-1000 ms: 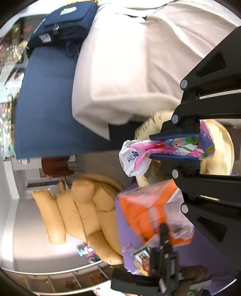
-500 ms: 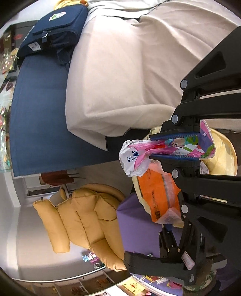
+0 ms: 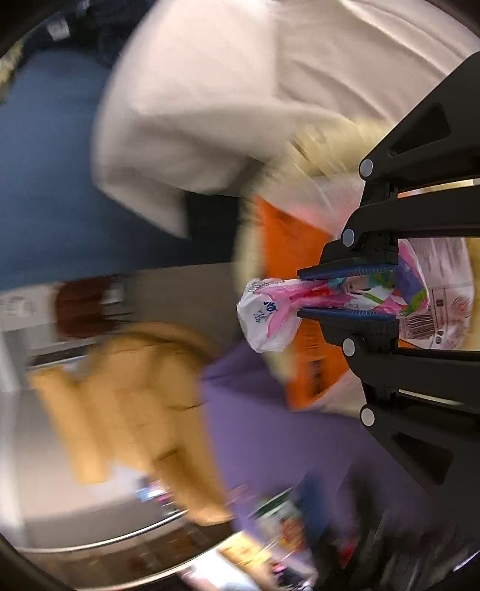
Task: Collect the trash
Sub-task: 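Carry both items to the yellow bin and open both grippers to drop them, then return both grippers to the table and grasp the yellow snack wrapper with the left gripper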
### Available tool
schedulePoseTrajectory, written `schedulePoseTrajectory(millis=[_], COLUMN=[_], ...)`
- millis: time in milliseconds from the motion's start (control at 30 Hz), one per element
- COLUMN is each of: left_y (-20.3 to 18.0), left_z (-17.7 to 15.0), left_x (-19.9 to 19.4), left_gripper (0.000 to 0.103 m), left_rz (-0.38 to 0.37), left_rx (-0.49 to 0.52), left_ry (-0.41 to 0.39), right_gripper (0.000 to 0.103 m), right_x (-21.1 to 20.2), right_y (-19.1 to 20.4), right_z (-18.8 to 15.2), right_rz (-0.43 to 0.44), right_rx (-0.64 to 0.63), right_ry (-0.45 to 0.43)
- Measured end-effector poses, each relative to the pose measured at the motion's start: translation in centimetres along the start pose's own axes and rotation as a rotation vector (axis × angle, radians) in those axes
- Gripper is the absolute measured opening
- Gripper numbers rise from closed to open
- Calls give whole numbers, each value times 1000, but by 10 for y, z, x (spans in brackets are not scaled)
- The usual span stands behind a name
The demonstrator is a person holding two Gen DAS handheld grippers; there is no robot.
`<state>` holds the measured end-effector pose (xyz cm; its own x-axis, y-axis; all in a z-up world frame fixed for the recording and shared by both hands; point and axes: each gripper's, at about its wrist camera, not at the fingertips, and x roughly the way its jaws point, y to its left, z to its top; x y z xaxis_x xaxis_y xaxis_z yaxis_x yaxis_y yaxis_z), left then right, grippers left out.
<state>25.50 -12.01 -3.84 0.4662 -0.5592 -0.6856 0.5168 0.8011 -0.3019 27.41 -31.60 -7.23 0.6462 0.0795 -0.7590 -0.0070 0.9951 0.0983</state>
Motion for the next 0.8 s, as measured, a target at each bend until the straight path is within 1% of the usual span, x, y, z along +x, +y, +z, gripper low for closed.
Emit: schedulePoseTrajectory(millis=[67, 100, 133, 200, 333, 467, 500, 533, 567, 600, 667, 700, 800], left_y=[17, 23, 29, 42, 58, 70, 72, 74, 75, 75, 76, 78, 86], left_z=[-5, -7, -9, -12, -18, -20, -22, -23, -23, -24, -27, -30, -34], left_x=[-19, -26, -33, -46, -62, -66, -66, -66, -65, -65, -68, -71, -75], left_gripper=[76, 76, 76, 76, 76, 76, 76, 76, 76, 76, 77, 77, 77], left_rz=[19, 26, 37, 49, 65, 74, 74, 77, 82, 83, 83, 79, 72], left_rx=[-38, -51, -64, -86, -117, -147, -152, -156, -156, -145, -127, -127, -147], left_ry=[-35, -47, -60, -84, -120, -142, -142, -142, -141, -140, -144, -147, -128], right_gripper=[16, 16, 16, 16, 16, 17, 17, 22, 31, 36, 53, 54, 55], right_x=[28, 38, 43, 47, 39, 26, 22, 16, 9, 2, -5, -8, -17], right_y=[9, 12, 12, 5, -2, 5, 7, 8, 8, 9, 11, 14, 17], right_z=[-11, -16, -18, -17, -12, -15, -16, -17, -18, -19, -18, -17, -13], right_rz=[-26, -49, -58, -48, -39, -89, -100, -102, -99, -84, -54, -54, -102], right_rx=[-28, -37, -30, 19, 65, 25, 10, -2, -8, -19, -34, -44, -57], right_ry=[95, 124, 137, 156, 137, 86, 62, 29, 5, -30, -61, -60, -78])
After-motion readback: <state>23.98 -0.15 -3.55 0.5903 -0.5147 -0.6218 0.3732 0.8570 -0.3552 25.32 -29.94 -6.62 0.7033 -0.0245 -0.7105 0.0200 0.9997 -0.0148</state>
